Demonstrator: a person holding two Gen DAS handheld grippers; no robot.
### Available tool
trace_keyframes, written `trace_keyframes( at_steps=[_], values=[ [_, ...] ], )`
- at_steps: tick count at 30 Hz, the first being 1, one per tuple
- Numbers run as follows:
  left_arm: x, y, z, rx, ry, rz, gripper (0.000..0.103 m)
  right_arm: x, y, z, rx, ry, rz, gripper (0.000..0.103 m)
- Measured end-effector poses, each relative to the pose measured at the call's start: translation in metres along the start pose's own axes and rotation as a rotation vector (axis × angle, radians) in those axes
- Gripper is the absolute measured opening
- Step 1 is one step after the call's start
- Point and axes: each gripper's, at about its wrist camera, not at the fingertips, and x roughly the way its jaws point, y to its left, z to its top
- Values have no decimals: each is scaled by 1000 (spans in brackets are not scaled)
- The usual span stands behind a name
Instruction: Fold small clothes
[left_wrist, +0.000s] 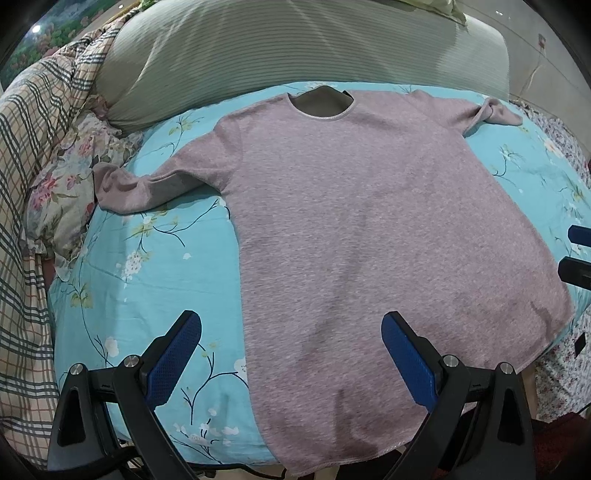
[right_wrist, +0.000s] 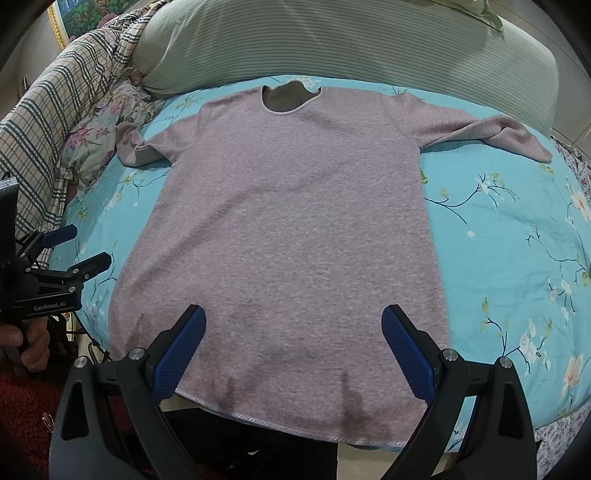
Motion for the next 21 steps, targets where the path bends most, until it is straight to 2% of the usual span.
trace_keyframes(
  at_steps=[8, 14, 16, 21],
  values=[
    [2, -3, 2, 5, 25, -9, 99, 1, -2, 2, 3, 40, -10, 96],
    [7, -2, 5, -4, 47, -29, 99, 1, -10, 7, 14, -51, 15, 96],
    [10, -1, 6, -11, 25, -30, 99, 2, -15, 9, 15, -81, 9, 96],
    [21, 1, 12, -27, 60, -48, 99, 8, -32, 16, 49, -55, -22, 96]
  ],
)
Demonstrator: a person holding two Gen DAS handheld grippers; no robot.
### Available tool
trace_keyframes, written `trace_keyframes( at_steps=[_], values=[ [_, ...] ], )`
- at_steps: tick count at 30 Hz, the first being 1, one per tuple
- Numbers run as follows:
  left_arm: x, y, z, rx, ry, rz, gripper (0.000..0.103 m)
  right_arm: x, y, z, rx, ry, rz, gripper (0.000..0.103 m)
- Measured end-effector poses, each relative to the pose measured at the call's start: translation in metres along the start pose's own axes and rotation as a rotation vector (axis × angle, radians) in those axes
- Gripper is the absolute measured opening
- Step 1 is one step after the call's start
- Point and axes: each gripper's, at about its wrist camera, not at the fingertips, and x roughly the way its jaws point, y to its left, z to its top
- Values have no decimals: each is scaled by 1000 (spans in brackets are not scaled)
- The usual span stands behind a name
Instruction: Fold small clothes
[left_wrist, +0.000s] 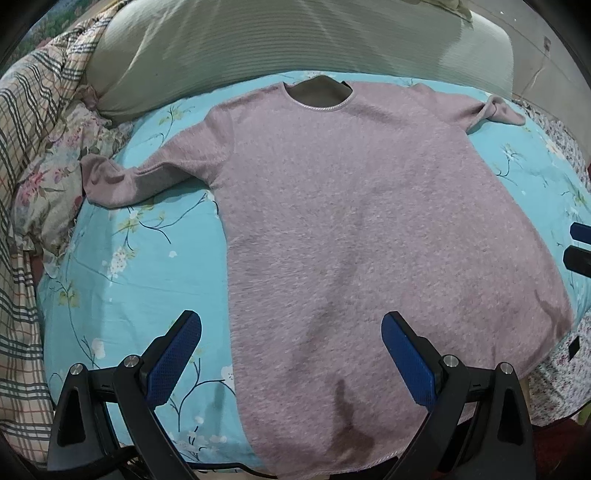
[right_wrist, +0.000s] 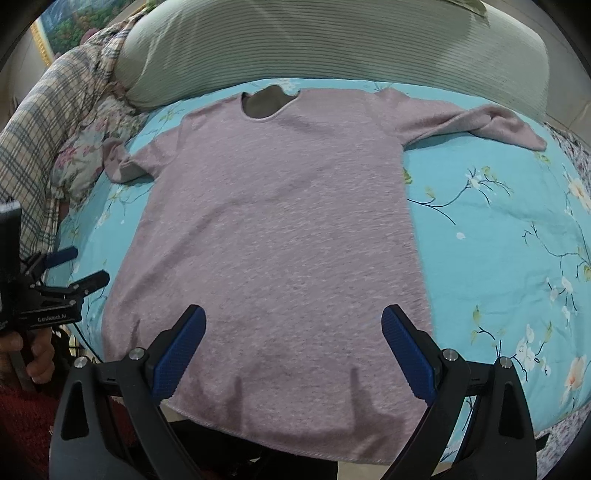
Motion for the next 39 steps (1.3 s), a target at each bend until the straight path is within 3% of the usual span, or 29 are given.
trace_keyframes(
  at_steps=[4, 11, 16, 23, 26, 31, 35, 39],
  values=[
    [11, 1, 6, 1, 9, 14, 99, 1, -17, 9, 19, 2, -39, 96],
    [29, -2, 24, -12, 32, -33, 99, 1, -73, 41, 135, -22, -68, 96],
    [44, -10, 43, -13, 49, -52, 99, 20, -118, 65, 279, -10, -39, 96],
    [63, -18, 75, -25, 44, -43, 99, 46, -185, 105, 365, -33, -91, 96],
    [68, -20, 89, -18, 33, -17, 98, 56, -226, 131, 423, -58, -111, 96],
    [80, -22, 110, -28, 41, -12, 98, 74, -311, 177, 628, -127, -90, 96],
    [98, -28, 122, -36, 77, -14, 98, 88, -373, 217, 763, -172, -149, 94],
    [116, -40, 128, -31, 123, -13, 98, 110, -415, 258, 790, -170, -215, 90]
  ],
)
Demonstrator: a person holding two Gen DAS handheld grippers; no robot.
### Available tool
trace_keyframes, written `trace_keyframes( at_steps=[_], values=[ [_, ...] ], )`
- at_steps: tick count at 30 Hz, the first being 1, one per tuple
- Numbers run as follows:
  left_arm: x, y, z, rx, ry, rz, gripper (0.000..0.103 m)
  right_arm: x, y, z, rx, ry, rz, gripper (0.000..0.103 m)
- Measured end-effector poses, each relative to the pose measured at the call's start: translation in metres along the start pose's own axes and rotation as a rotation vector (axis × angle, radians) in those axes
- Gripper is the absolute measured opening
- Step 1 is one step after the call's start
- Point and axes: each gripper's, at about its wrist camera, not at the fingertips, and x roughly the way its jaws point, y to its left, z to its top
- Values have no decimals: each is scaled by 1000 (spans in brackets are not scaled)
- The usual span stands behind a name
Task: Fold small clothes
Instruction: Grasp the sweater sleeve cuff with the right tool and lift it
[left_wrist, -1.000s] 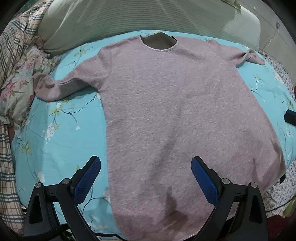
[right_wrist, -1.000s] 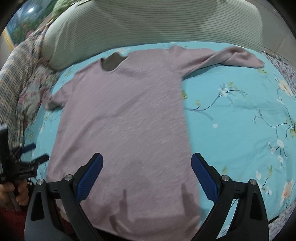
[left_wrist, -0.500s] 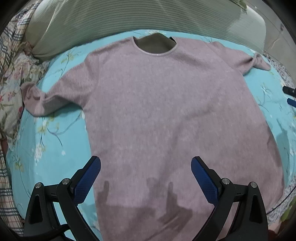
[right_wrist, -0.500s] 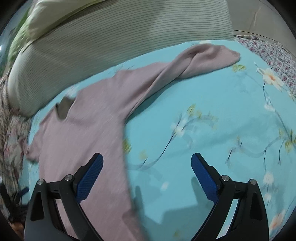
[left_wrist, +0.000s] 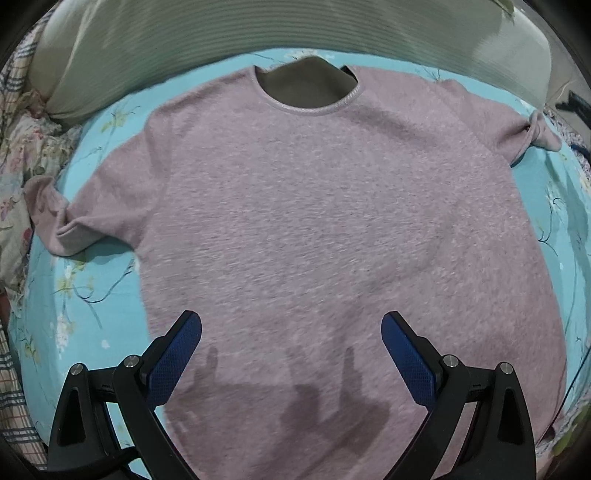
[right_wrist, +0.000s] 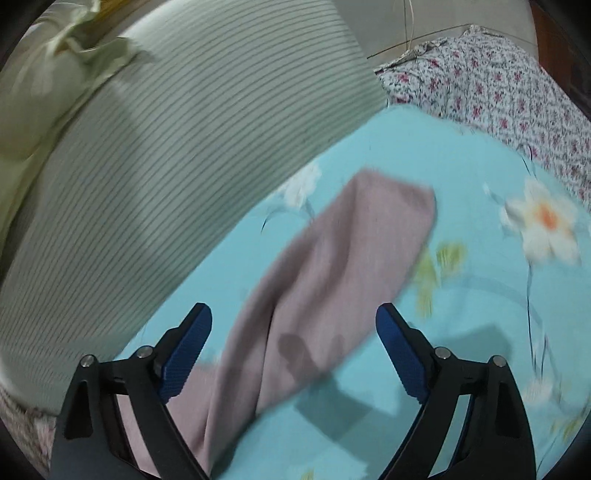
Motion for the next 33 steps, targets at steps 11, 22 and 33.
trace_keyframes(
  at_steps=[11, 22, 33],
  values=[
    [29, -23, 26, -9, 51, -37, 98, 81, -15, 40, -16, 115, -189, 12],
    [31, -15, 40, -48, 43, -91, 96, 6, 102, -49, -289, 92, 194, 6],
    [9, 33, 25, -130, -15, -96, 96, -27, 274, -218, -561, 217, 643, 6]
  ],
)
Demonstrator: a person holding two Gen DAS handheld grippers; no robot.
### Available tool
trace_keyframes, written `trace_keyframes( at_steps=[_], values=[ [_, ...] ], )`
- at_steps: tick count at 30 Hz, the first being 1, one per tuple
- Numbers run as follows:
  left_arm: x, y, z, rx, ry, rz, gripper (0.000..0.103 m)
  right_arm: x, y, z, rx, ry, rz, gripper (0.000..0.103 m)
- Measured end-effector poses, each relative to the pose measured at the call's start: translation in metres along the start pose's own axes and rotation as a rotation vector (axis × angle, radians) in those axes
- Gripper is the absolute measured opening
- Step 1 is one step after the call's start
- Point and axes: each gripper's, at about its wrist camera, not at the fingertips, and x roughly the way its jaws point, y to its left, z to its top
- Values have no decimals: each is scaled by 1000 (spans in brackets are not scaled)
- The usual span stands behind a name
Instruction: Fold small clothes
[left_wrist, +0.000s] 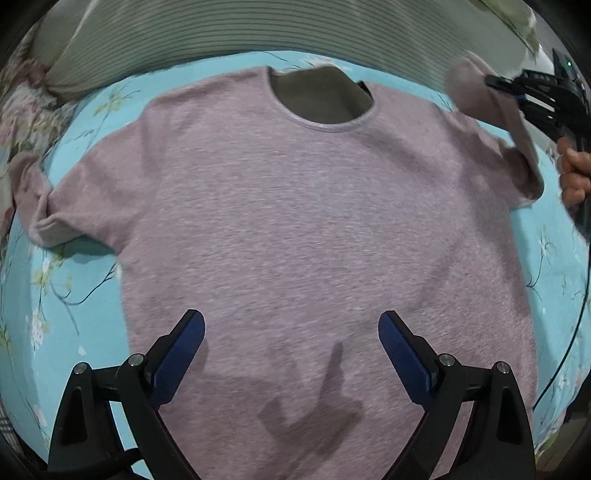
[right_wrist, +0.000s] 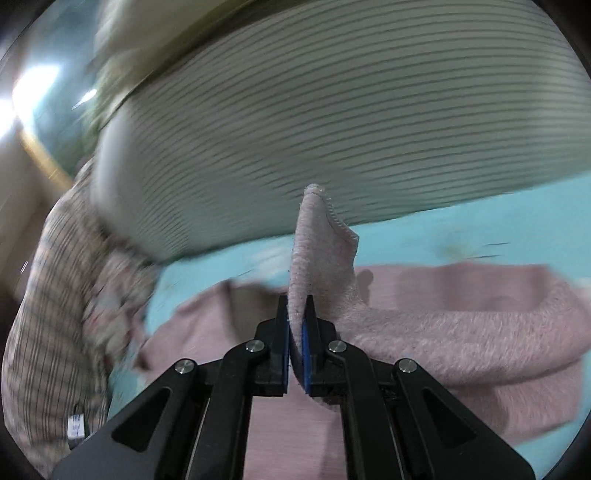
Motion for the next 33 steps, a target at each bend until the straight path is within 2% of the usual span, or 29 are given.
trace_keyframes(
  at_steps=[2, 7, 12, 14, 16, 17, 19, 20, 23, 27, 31, 32, 33],
  values=[
    [-3, 12, -4, -24, -6, -2, 96, 24, 39, -17, -67, 39, 59, 6],
    [-6, 36, -11, -82, -17, 6, 96, 75, 89, -59, -185, 149, 105, 6],
    [-4, 66, -15, -160, -17, -11, 96, 118, 99, -90, -213, 248, 111, 7],
    [-6, 76, -17, -180, -21, -19, 96, 126, 90, -99, -192, 288, 136, 11],
    [-5, 84, -13, -199, -28, -41, 96, 139, 86, -108, -162, 351, 154, 23],
    [-4, 87, -10, -207, -31, -56, 96, 139, 82, -111, -151, 367, 169, 28],
    [-1, 94, 3, -220, -36, -93, 96, 133, 75, -113, -128, 374, 194, 47],
    [2, 97, 11, -223, -42, -109, 96, 131, 74, -116, -124, 365, 201, 50],
    [9, 102, 39, -212, -68, -174, 96, 107, 64, -115, -100, 328, 206, 51],
    [33, 96, 90, -127, -78, -245, 96, 67, 47, -117, -38, 276, 162, 51],
    [75, 82, 132, -43, -10, -287, 94, 32, 31, -122, 9, 238, 107, 51],
    [83, 78, 137, -27, 8, -295, 89, 26, 28, -123, 19, 233, 95, 51],
    [94, 74, 141, -8, 30, -297, 79, 18, 24, -125, 31, 225, 82, 51]
  ],
)
